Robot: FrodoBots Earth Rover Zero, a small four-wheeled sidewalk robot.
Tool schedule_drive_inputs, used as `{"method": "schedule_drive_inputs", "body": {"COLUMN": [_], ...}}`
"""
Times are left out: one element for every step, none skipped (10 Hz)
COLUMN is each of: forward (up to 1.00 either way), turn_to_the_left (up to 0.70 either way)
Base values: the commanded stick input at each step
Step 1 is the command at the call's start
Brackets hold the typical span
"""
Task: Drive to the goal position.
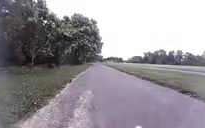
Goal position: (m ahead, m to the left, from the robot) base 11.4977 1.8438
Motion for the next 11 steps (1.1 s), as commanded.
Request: {"method": "schedule_drive_inputs", "body": {"forward": [0.7,0.7,0.7,0.7,0.7,0.7,0.7,0.7,0.7,0.7,0.7], "turn_to_the_left": [-0.01,-0.01,-0.01,-0.01,-0.01,-0.01,-0.01,-0.01,-0.01,-0.01,-0.01]}}
